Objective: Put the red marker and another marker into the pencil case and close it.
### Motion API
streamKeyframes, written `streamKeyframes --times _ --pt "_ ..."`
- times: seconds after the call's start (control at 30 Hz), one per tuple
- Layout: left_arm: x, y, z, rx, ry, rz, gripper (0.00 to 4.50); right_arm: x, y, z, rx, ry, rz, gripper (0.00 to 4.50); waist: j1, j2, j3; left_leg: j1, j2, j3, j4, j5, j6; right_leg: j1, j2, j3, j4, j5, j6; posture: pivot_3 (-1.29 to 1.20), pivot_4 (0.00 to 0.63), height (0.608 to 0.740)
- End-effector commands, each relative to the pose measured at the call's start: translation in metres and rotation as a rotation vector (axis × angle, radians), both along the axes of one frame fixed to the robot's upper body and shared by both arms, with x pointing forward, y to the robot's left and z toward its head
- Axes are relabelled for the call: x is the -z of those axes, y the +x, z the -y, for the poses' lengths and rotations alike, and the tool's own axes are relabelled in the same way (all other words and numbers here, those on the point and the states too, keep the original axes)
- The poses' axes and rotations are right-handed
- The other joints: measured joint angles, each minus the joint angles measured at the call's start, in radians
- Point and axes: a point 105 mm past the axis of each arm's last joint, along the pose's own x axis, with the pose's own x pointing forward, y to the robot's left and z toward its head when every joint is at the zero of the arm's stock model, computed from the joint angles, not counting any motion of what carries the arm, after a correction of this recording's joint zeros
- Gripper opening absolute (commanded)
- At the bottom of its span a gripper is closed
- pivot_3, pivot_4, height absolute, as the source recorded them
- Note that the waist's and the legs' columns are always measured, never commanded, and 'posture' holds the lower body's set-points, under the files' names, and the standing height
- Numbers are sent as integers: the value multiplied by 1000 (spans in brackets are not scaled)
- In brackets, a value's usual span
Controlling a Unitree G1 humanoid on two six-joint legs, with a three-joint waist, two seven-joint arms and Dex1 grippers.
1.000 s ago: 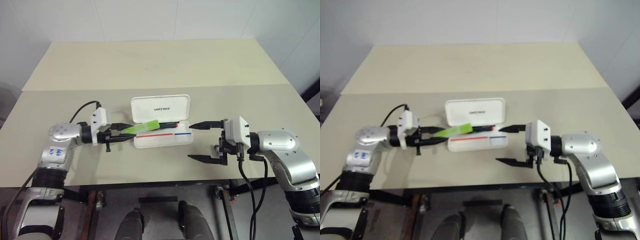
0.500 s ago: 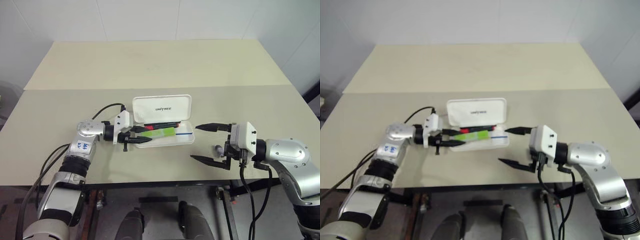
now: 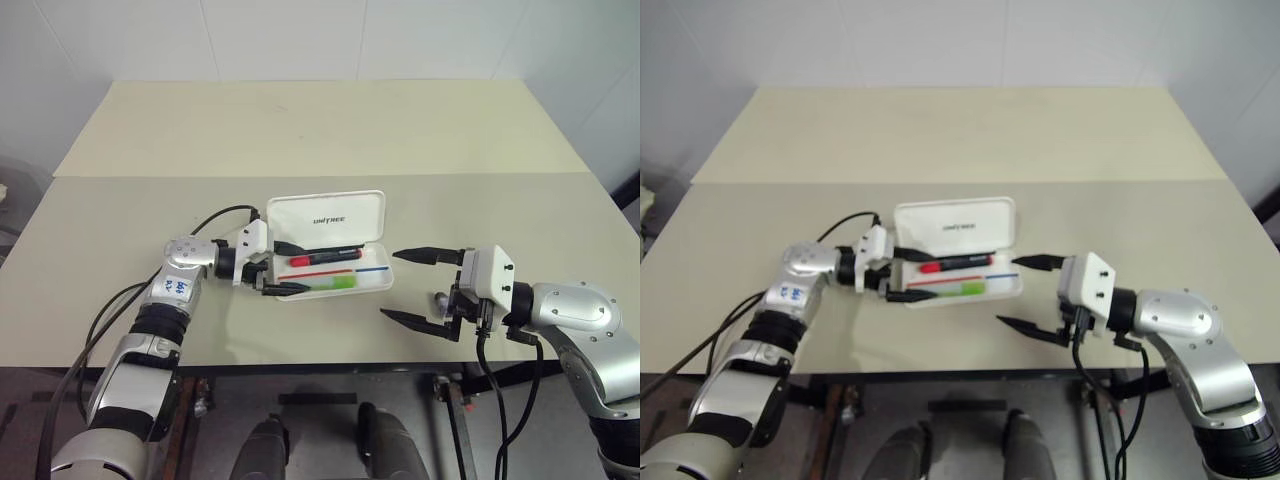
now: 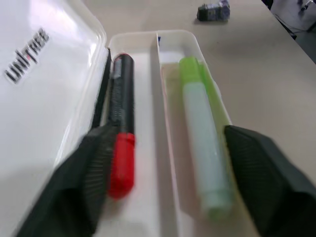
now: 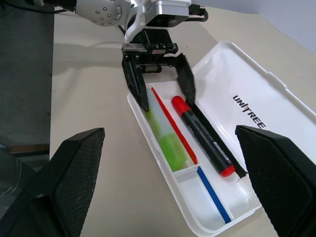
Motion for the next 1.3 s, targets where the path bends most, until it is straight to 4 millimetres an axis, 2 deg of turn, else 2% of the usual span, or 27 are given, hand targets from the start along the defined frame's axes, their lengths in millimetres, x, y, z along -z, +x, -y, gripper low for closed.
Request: streamKeyframes --times 0.03,0.3,0.4,0.7,0.83,0.97,1.23,1.3 --pt "-16 0 2 18 -43 47 4476 -13 -3 -3 -16 9 51 4500 -1 0 0 0 0 0 0 0 0 0 0 0 0 0 0 0 150 740" --pt "-29 -10 3 52 -80 93 4476 -18 4 3 76 136 7 4500 0 0 0 0 0 0 0 0 0 0 0 0 0 0 0 0 150 740" --pt "-31 -13 1 49 -85 103 4476 -10 3 10 131 127 -10 4500 1 0 0 0 0 0 0 0 0 0 0 0 0 0 0 0 150 740" --pt "-20 -18 2 47 -76 120 4476 -7 3 19 214 135 -21 4500 0 0 0 0 0 0 1 0 1 0 0 0 0 0 0 0 150 740" --pt "-28 -29 4 90 -112 116 4476 17 8 49 453 134 -91 4500 6 0 0 0 0 0 0 0 1 0 0 0 0 0 0 0 150 740" --pt "-36 -38 -4 97 -102 121 4476 47 9 75 704 190 -164 4500 4 0 0 -1 0 0 0 -1 2 0 0 0 -1 0 0 0 150 740" --pt "-43 -44 -12 78 -92 131 4476 85 7 84 912 284 -248 4500 -1 0 0 1 0 0 0 0 3 2 0 1 -1 -2 -4 0 150 740" --pt "-46 -46 -10 78 -97 137 4476 95 8 82 936 289 -265 4500 -1 0 0 1 0 0 0 0 4 2 0 1 -1 -5 -10 0 150 740"
